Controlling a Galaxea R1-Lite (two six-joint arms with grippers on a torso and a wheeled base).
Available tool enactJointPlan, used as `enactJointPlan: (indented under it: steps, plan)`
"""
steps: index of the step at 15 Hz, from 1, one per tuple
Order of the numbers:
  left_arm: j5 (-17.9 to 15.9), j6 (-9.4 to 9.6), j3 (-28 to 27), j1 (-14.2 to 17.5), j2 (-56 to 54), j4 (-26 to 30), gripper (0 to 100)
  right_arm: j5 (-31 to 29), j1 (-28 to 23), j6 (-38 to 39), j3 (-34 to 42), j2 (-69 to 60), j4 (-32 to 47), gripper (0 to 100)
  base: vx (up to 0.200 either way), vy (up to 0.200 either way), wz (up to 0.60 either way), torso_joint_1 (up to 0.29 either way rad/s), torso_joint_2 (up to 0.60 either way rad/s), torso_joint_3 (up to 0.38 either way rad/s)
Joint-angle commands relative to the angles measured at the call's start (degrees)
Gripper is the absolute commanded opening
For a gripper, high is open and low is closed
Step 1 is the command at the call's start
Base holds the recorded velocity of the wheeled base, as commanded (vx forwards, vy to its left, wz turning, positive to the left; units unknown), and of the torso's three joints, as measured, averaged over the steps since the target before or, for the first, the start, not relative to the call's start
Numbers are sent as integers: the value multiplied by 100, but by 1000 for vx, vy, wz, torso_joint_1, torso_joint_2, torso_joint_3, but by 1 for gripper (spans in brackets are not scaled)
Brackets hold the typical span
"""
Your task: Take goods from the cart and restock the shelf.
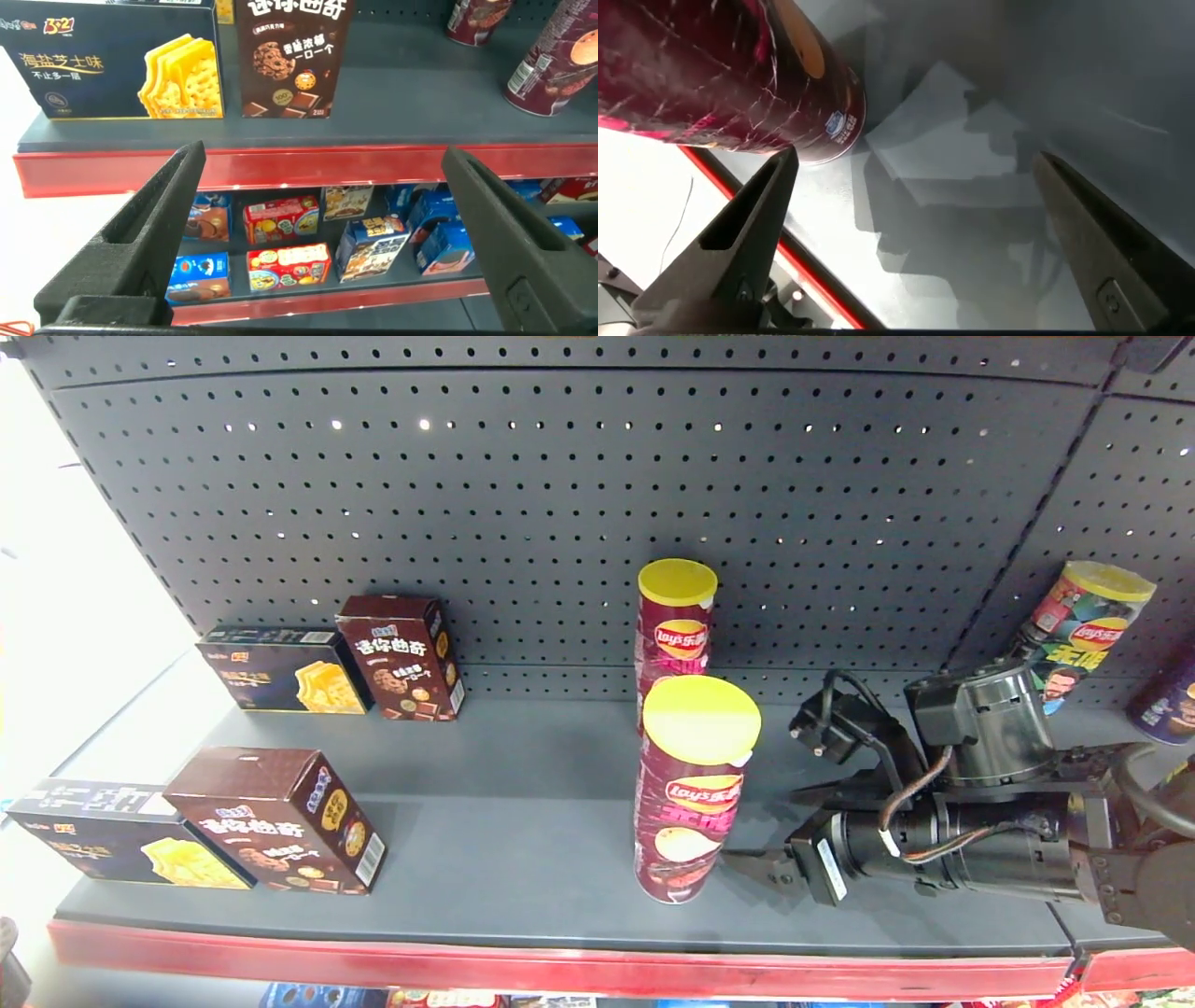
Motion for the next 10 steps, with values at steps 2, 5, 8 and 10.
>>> enactJointPlan:
  steps: [2, 5, 8, 10]
  plan:
    - [-1, -1, -2, 0, 16, -1, 100, 2, -46, 14, 43, -87, -6, 100, 0, 0, 0, 0, 0, 0]
    - [-1, 7, -2, 0, 16, -1, 100, -7, -301, 58, 61, -579, -6, 100, 0, 0, 0, 0, 0, 0]
    - [-1, 16, -2, 0, 16, -1, 100, -16, -643, 128, 158, -1423, -6, 100, 0, 0, 0, 0, 0, 0]
    - [-1, 16, -2, 0, 16, -1, 100, -25, -1012, 286, 764, -2619, 3, 100, 0, 0, 0, 0, 0, 0]
